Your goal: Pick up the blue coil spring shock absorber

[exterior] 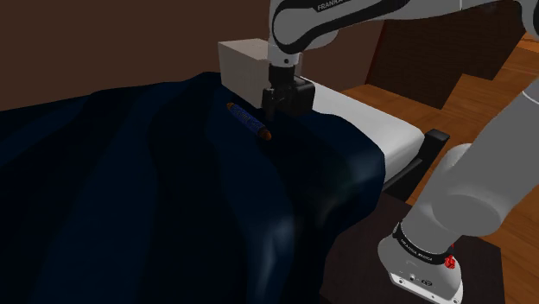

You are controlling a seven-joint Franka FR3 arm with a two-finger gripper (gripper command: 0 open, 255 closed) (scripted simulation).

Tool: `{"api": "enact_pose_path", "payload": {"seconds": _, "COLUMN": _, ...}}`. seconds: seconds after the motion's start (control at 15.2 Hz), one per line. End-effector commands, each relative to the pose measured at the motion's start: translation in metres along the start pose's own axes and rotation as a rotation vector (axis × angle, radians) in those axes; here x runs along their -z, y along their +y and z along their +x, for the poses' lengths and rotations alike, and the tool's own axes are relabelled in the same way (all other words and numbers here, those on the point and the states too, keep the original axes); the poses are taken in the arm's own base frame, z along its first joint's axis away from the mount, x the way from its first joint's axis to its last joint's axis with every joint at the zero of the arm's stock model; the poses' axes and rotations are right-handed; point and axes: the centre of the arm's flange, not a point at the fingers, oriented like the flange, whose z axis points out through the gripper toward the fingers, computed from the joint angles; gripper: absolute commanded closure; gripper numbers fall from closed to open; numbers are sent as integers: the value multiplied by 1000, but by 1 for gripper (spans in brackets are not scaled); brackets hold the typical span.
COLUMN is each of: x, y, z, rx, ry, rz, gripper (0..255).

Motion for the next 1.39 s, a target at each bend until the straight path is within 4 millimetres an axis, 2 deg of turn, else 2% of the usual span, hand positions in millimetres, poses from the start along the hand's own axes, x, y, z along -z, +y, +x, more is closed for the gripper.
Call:
{"api": "enact_pose_path", "payload": {"seconds": 0.0, "x": -11, "y": 2, "z": 23, "rx": -15, "ry": 3, "rz": -13, "gripper": 0}}
{"api": "enact_pose_path", "payload": {"seconds": 0.86, "x": -61, "y": 37, "z": 173, "rx": -105, "ry": 20, "rz": -96, "gripper": 0}}
{"api": "enact_pose_path", "payload": {"seconds": 1.32, "x": -98, "y": 39, "z": 174, "rx": -105, "ry": 20, "rz": -96, "gripper": 0}}
